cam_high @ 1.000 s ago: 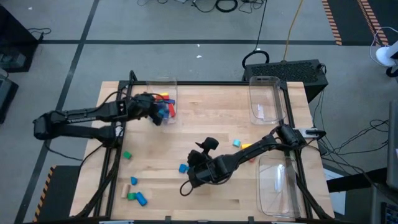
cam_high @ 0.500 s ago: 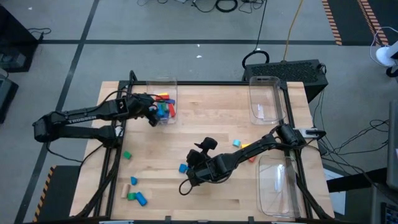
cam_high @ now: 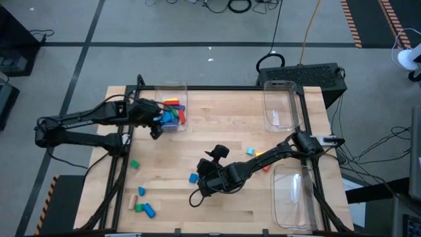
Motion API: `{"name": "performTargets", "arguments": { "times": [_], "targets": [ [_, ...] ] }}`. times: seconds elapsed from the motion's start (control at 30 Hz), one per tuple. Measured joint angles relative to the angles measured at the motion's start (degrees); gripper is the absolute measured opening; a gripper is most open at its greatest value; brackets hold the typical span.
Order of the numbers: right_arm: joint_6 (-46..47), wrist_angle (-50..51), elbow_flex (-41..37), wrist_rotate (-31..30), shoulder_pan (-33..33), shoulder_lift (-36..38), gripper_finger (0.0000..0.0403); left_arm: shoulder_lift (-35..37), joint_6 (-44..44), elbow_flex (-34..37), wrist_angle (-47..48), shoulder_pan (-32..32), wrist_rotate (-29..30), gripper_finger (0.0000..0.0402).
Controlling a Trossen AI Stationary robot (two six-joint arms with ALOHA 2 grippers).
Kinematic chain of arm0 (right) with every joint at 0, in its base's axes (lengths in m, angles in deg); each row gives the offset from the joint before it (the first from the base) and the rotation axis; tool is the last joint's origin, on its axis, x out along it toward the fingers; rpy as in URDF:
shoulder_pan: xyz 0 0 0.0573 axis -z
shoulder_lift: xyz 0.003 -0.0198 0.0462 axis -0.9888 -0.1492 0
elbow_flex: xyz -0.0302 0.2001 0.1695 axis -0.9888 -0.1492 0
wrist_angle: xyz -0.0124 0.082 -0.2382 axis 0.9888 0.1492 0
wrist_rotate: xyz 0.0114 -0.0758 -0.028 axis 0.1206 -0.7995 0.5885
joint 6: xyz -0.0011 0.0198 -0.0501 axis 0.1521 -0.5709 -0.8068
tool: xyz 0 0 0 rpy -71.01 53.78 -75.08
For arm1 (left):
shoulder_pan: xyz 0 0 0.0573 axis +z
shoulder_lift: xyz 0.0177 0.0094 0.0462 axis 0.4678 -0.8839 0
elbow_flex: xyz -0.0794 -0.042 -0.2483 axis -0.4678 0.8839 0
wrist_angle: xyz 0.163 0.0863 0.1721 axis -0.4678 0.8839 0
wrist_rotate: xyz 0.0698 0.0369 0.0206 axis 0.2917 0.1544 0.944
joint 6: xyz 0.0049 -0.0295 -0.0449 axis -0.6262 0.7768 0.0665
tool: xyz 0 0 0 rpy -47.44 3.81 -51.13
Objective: Sort blocks by size
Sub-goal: Put the green half-circle block into the top right transparent bin
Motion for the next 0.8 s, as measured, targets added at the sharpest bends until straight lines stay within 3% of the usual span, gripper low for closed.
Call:
{"name": "performTargets", "arguments": {
  "times": [0.23, 0.47, 0.7, 0.8],
  "targets": [
    [-3.59, 0.02, 0.00, 0.02, 0.55, 0.00, 0.0274, 0.10, 4.93, -3.70, 12.28, -11.25, -5.49, 0.0228],
    [-5.81, 0.00, 0.02, 0.24, 1.35, 0.02, 0.0274, -1.95, 17.54, -3.71, 24.09, -23.28, -8.18, 0.0228],
    [-5.76, -0.37, 0.02, 4.35, 1.48, 0.00, 0.0274, -7.03, 43.67, -3.58, 26.80, -29.62, -2.56, 0.0228],
    [-5.56, -0.35, 0.02, 5.92, 1.20, 0.01, 0.0274, -9.85, 48.42, -2.13, 26.52, -31.56, -2.30, 0.0228]
  ]
}}
